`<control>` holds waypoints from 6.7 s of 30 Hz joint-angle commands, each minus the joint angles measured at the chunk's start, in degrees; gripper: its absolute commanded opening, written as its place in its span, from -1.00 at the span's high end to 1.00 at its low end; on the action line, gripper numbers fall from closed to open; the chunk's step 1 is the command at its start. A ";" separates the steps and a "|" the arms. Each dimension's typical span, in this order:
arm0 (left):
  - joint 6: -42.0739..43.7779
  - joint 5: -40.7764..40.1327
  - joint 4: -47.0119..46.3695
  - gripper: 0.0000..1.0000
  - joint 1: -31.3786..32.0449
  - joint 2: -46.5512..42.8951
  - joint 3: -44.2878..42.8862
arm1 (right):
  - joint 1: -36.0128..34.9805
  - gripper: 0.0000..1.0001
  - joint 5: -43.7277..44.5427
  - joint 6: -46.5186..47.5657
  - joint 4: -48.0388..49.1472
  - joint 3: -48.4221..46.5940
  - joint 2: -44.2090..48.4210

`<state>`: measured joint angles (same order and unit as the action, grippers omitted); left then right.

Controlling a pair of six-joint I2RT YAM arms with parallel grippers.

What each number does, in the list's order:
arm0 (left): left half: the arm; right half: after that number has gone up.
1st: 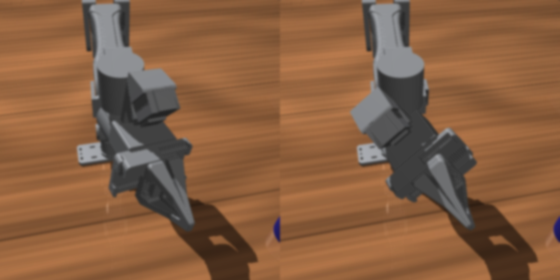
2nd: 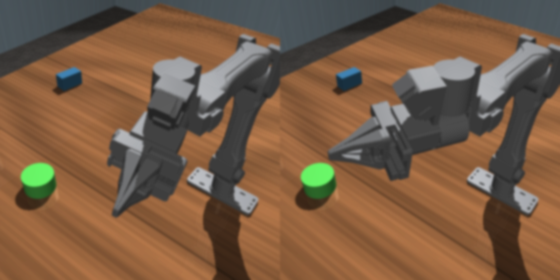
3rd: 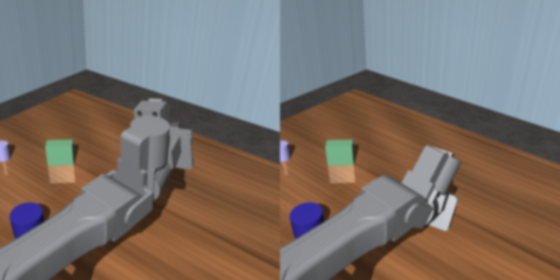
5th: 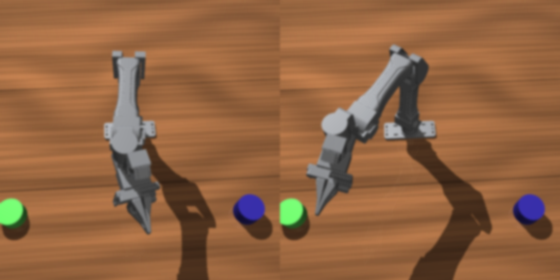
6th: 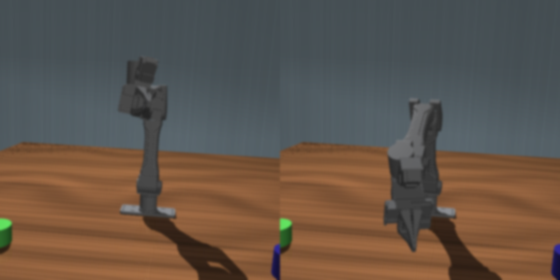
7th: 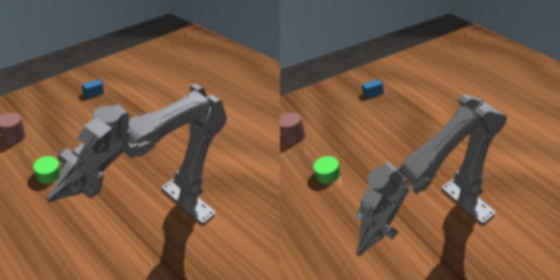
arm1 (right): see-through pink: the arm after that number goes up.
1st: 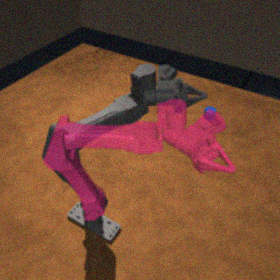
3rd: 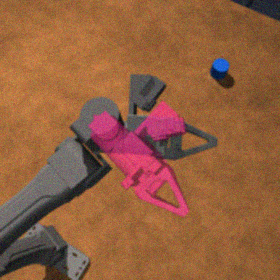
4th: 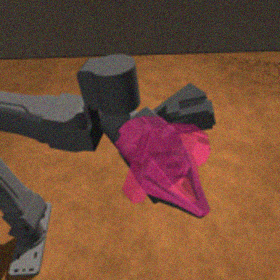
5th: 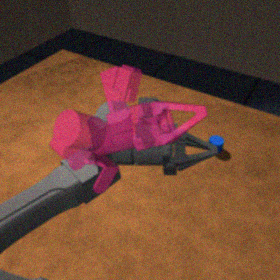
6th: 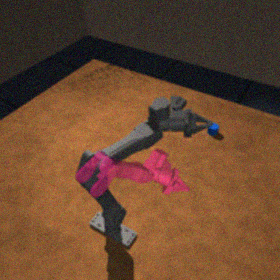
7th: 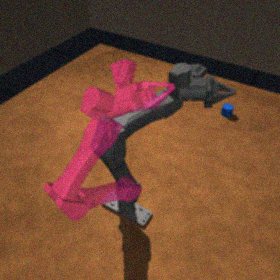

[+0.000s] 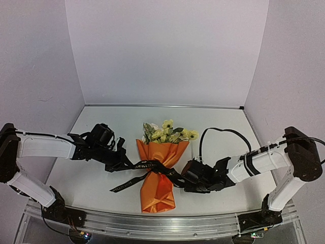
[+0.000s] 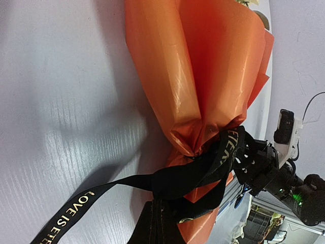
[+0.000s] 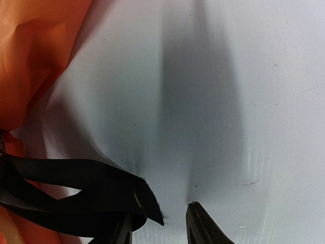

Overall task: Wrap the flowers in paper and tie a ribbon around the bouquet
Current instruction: Tie the ribbon around the folded bouquet.

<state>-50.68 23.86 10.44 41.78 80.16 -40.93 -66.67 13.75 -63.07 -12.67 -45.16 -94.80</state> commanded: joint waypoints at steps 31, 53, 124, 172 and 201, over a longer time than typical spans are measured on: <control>5.22 -8.50 1.72 1.00 -0.38 -5.54 1.29 | -0.35 1.00 5.34 26.00 -30.69 -12.36 1.91; 9.52 -9.46 -7.83 1.00 -0.34 -9.62 3.31 | -0.56 1.00 11.80 43.07 -37.69 -20.32 -4.20; 20.49 -19.34 8.72 0.89 17.03 18.69 -23.80 | -0.12 1.00 10.43 38.38 -28.64 -17.19 -0.81; 19.29 -22.01 8.08 1.00 16.89 9.49 -13.70 | 0.93 1.00 15.30 39.00 -32.86 -11.96 0.96; 12.98 -19.40 8.20 1.00 2.73 4.70 -3.29 | 4.86 1.00 14.60 28.62 -33.46 -6.00 2.68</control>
<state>-36.59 5.68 17.34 47.56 86.52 -45.25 -63.37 27.07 -30.65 -42.48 -53.55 -94.39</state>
